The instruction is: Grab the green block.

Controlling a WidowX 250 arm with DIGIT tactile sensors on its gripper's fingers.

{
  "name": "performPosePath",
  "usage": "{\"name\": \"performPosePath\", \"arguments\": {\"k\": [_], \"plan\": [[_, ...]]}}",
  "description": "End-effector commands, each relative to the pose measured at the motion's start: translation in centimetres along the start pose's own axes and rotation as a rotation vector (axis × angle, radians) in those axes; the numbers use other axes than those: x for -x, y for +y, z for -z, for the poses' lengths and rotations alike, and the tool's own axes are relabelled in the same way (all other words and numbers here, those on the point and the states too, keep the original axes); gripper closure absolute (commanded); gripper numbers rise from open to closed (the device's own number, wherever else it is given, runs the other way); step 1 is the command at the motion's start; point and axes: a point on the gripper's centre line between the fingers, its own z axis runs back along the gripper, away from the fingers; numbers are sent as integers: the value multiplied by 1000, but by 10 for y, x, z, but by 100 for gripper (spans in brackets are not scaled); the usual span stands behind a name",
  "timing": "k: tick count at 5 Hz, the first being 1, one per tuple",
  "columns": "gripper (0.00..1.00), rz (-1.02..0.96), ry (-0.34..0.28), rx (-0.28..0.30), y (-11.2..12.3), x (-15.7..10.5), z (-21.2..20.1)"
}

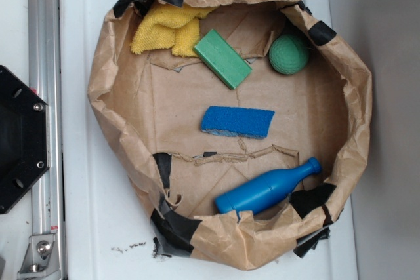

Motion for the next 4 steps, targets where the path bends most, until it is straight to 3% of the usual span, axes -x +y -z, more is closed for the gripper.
{"name": "performPosePath", "arguments": {"k": [1, 2, 3, 4], "plan": [[0, 0, 0, 0, 0, 0, 0], [0, 139, 57, -241, 12, -46, 45], [0, 226, 122, -311, 26, -90, 85], [0, 355, 142, -387, 31, -134, 141]]}}
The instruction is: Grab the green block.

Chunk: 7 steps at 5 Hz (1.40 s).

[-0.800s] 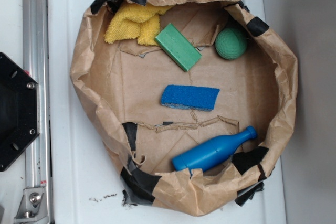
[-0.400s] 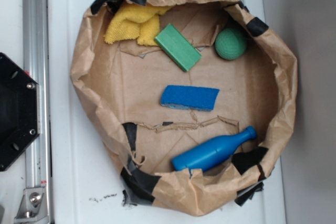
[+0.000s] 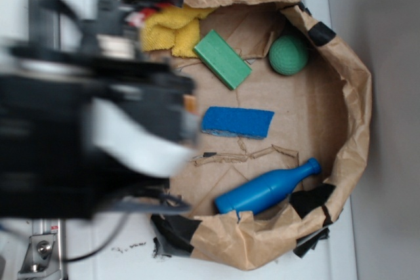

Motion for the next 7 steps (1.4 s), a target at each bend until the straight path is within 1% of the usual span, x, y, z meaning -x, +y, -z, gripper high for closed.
{"name": "performPosePath", "arguments": {"k": [1, 2, 3, 4, 5, 6, 7], "plan": [[0, 291, -84, -72, 0, -83, 86], [0, 373, -138, 11, 0, -34, 87], [0, 502, -269, 210, 18, 19, 90], [0, 486, -338, 280, 38, 69, 78], [0, 445, -271, 290, 48, 55, 86], [0, 382, -153, 250, 45, 24, 95], [0, 389, -98, 234, 35, -2, 97]]}}
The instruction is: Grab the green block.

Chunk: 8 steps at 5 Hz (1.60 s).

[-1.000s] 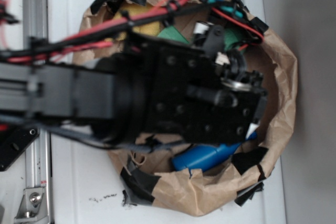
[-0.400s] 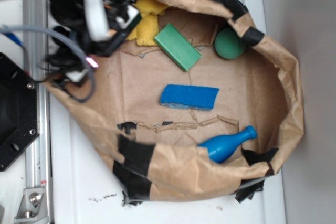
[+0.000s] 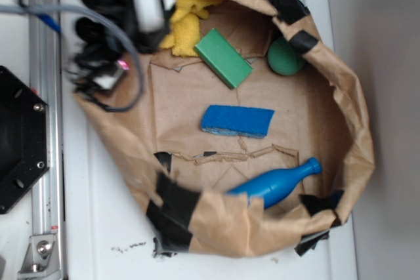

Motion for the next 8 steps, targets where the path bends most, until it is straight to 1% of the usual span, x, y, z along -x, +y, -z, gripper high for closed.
{"name": "performPosePath", "arguments": {"k": [1, 4, 5, 6, 7, 8], "plan": [[0, 37, 62, -66, -7, -53, 0], [0, 49, 86, -78, 5, -64, 26], [0, 36, 82, -77, 19, -61, 31], [0, 25, 93, -88, 39, -57, 47], [0, 32, 95, -111, 44, -55, 51], [100, 53, 95, -82, 38, -51, 52]]}}
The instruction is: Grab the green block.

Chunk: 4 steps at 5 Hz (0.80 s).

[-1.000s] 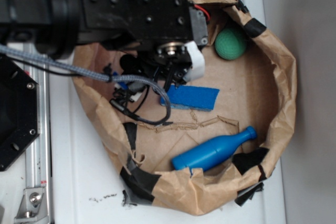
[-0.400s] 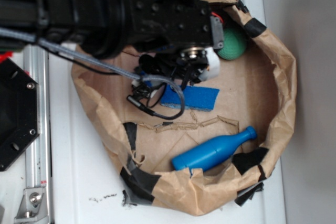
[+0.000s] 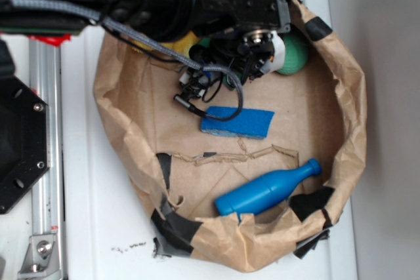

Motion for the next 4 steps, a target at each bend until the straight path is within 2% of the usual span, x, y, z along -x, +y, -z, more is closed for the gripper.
{"name": "performPosePath", "arguments": {"k": [1, 2, 3, 4], "plan": [[100, -130, 26, -6, -16, 13, -11], [100, -276, 5, 64, -30, 18, -47], [100, -387, -6, 127, -39, 0, -101], [100, -628, 44, 266, -25, -18, -120]]}}
